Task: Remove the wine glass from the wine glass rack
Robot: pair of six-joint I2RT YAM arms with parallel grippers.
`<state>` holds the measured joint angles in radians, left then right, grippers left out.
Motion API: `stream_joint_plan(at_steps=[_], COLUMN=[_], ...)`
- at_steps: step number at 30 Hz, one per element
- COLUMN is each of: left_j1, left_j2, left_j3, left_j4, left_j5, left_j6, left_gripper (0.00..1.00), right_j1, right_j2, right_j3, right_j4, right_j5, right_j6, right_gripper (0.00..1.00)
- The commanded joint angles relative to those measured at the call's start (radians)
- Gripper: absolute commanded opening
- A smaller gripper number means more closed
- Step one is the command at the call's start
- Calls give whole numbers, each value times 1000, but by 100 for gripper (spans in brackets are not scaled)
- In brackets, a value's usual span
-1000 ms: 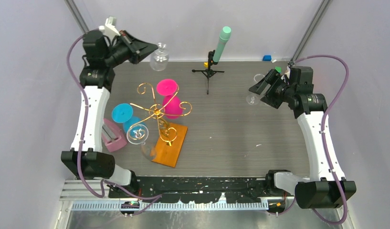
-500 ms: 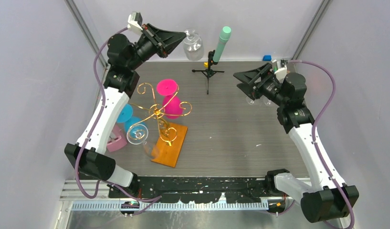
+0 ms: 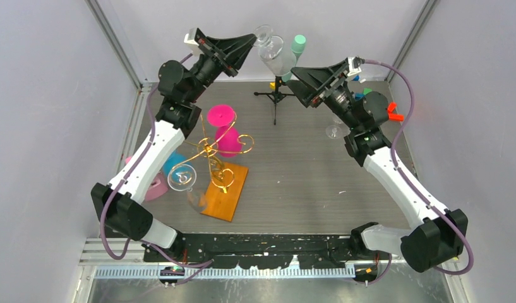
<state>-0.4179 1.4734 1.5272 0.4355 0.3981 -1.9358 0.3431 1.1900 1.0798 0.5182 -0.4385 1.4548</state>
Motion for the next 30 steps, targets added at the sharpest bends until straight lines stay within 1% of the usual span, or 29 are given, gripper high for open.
stream_joint_plan(at_steps=[1,4,7,10,14,18,21,27,29,30], left_j1=[-8,-16,-23,-27,-27,-28,-30,-32,-32,-33], left_j2=[-41,-59,-73,-79,-88,-93,-98,-111,-115,-118], left_j3=[3,-6,-20,-37,-37,-28,-28,-26,-35,-39], left_j4=[166,146,141,141,141,131,129,117,116,115], left_j5=[-73,-84,-92,-100,-119,-124,-121,-123,-125,-127], left_j6=[-86,-85,-97,-118,-121,-117,-121,-110,-113,-113], left_gripper=[0,0,0,0,0,0,0,0,0,0], right_j1=[22,26,25,26,28,31,33,33,36,37], right_j2=[24,38,55,77,128,187,213,251,266,278], right_j3=[69,82,96,109,126,152,177,201,222,236], right_j4=[172,201,281,360,517,604,639,656,680,689], right_j5=[52,68,66,51,29,17,-9,-47,-67,-80], right_j6=[34,19,26,72,160,222,226,195,202,209], right_gripper=[77,77,77,77,73,71,71,73,71,69])
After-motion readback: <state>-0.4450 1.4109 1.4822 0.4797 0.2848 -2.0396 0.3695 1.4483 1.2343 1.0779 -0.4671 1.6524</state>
